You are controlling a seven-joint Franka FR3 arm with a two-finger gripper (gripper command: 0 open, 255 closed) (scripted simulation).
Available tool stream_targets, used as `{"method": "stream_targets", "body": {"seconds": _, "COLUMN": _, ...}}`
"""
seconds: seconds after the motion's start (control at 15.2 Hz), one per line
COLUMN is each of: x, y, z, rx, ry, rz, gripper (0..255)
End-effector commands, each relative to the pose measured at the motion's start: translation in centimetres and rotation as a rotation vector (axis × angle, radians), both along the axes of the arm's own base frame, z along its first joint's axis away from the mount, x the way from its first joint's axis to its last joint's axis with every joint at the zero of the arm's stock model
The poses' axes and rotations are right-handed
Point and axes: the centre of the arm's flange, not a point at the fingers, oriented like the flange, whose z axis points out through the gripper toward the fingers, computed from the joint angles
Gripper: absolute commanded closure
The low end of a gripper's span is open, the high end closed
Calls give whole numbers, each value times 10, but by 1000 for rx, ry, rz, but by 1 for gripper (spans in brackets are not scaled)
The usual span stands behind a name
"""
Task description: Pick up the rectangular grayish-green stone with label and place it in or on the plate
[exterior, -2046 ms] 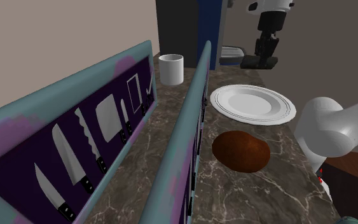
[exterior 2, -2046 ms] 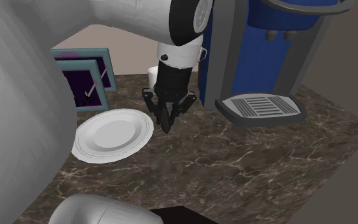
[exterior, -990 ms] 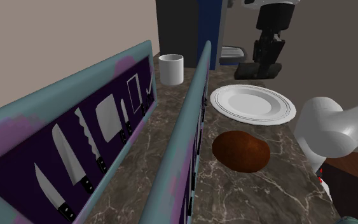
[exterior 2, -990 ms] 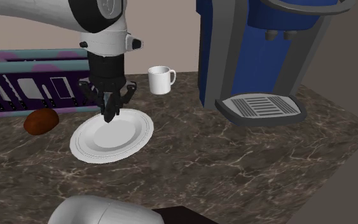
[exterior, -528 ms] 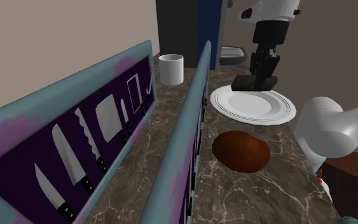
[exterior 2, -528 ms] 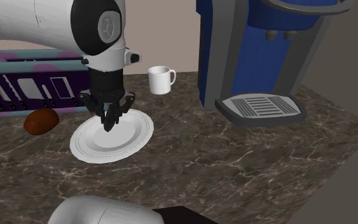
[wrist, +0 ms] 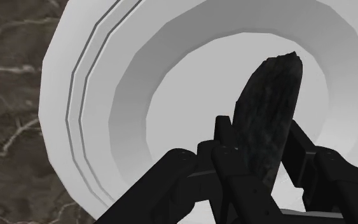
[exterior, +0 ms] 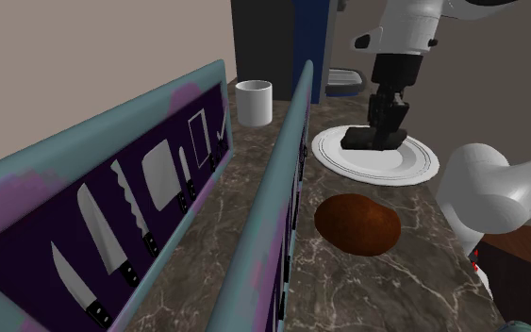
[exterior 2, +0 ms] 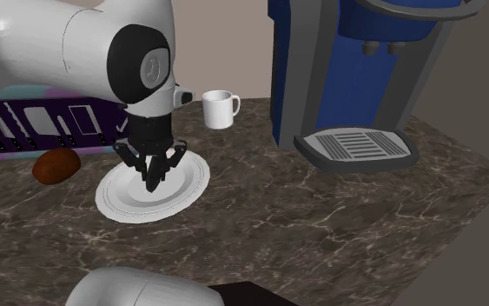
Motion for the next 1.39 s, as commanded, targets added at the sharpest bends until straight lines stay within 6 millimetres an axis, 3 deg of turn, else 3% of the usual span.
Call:
{"method": "stream_targets", "body": {"seconds": 0.0, "x": 0, "y": 0, "z": -1, "rx": 0, "ry": 0, "rz": 0, "gripper": 255}}
{"method": "stream_targets", "body": {"seconds": 0.26, "x": 0, "y": 0, "z": -1, "rx": 0, "ry": 0, "rz": 0, "gripper": 255}}
{"method": "stream_targets", "body": {"seconds": 0.33, "x": 0, "y": 0, "z": -1, "rx": 0, "ry": 0, "rz": 0, "gripper": 0}}
{"method": "stream_targets", "body": {"seconds": 0.66, "x": 0, "y": 0, "z": -1, "rx": 0, "ry": 0, "rz": 0, "gripper": 0}}
{"method": "stream_targets", "body": {"seconds": 0.92, "x": 3, "y": -9, "z": 48, "rx": 0, "ry": 0, "rz": 0, "gripper": 0}}
{"method": "stream_targets", "body": {"seconds": 1.32, "x": 3, "y": -9, "z": 48, "rx": 0, "ry": 0, "rz": 0, "gripper": 0}}
